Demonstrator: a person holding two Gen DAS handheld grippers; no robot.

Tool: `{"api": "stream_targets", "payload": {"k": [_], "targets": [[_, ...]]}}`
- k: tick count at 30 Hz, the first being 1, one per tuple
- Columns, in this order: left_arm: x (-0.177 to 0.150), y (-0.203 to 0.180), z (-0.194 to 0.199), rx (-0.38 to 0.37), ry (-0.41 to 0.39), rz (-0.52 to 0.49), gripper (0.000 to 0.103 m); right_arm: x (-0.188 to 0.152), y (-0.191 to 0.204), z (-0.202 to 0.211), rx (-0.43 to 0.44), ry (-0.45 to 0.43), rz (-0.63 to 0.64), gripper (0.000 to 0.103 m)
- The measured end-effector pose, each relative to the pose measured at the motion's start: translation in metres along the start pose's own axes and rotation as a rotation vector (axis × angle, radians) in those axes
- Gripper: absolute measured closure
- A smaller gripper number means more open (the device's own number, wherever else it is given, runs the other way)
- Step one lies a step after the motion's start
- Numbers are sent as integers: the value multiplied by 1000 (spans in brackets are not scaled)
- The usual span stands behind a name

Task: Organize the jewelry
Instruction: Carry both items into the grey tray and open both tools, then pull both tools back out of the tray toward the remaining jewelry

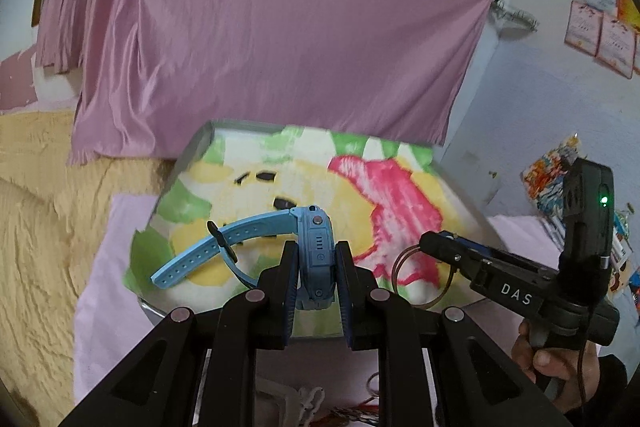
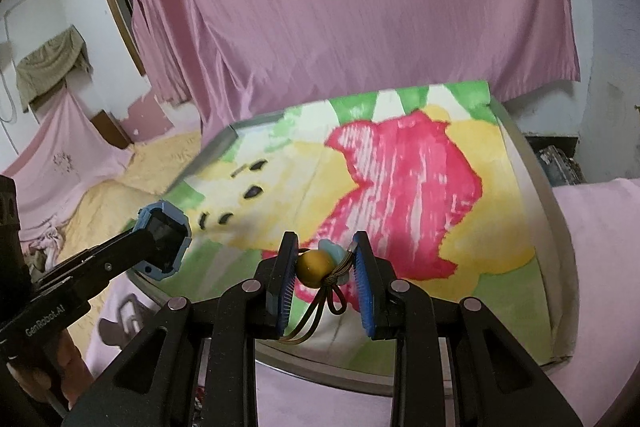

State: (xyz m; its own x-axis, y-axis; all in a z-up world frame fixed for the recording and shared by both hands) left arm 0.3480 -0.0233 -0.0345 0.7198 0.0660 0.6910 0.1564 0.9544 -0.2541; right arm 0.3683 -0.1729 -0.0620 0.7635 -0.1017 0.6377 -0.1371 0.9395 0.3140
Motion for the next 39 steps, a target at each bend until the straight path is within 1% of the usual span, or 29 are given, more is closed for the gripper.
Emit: {"api": "stream_targets", "payload": {"k": [6, 11, 12, 13, 15, 16, 18, 19, 21, 23, 24, 26, 27, 28, 29, 30, 31, 32, 34, 35, 37, 39], "targets": [[-13, 3, -18, 6, 74, -3, 85, -9, -7, -14, -2, 52, -13, 78], [-15, 6, -18, -10, 86, 19, 85, -13, -9, -19, 7, 77, -19, 78], [-15, 7, -18, -8, 84, 19, 84, -12, -9, -18, 8, 77, -18, 75], [-15, 7, -16, -4, 81, 18, 83, -12, -9, -17, 7, 73, -18, 68], [-15, 8, -13, 5, 68, 20, 74, -11, -9, -13, 6, 58, -14, 61], [-15, 9, -10, 6, 58, 24, 71, -10, -9, -10, -2, 46, -11, 60], [-13, 12, -4, 2, 40, 39, 58, -9, -9, -4, -11, 27, -6, 60], [-13, 13, 0, 3, 23, 51, 55, -8, -10, -1, -7, 18, -7, 60], [-10, 15, 10, 0, -11, 66, 39, -6, -9, 10, -19, -23, 5, 59], [-8, 16, 23, -1, -67, 83, 29, -4, -8, 23, -27, -69, 20, 50], [-7, 16, 30, 0, -91, 87, 26, -4, -7, 31, -29, -95, 27, 46], [-7, 14, 43, 8, -131, 80, 24, -3, -6, 47, -31, -141, 38, 44], [-7, 13, 49, 17, -147, 74, 22, -4, -5, 57, -35, -166, 41, 40], [-7, 12, 55, 28, -165, 67, 20, -5, -6, 65, -37, -188, 43, 33], [-9, 11, 63, 39, -184, 61, 15, -6, -6, 75, -40, -215, 46, 29], [-10, 10, 69, 49, -206, 57, 9, -8, -6, 84, -42, -237, 47, 23], [-12, 9, 77, 58, -232, 55, 7, -11, -6, 95, -47, -264, 48, 21], [-14, 8, 86, 66, -264, 52, 5, -13, -6, 102, -50, -280, 51, 20], [-19, 6, 99, 77, -302, 39, 3, -20, -4, 119, -62, -311, 67, 19], [-22, 4, 105, 83, -315, 31, 2, -24, -3, 124, -67, -324, 74, 19], [-29, 1, 113, 95, -331, 14, 2, -32, 1, 138, -78, -355, 97, 12], [-36, -1, 120, 115, -342, -5, 1, -40, 6, 151, -85, -389, 123, 10]]}}
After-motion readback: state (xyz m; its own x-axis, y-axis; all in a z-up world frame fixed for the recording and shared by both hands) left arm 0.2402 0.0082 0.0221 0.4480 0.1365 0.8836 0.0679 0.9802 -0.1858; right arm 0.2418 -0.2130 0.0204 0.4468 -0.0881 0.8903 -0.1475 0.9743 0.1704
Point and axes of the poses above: each gripper's, at about its wrist camera, not at the fingertips, and z roughly against the way its jaws point, y to its left, x to its top, the point moved 9 cm from there along -z, roughly the way its jaws point, and after that the axes turned 5 degrees about y, right-handed, at the moved point
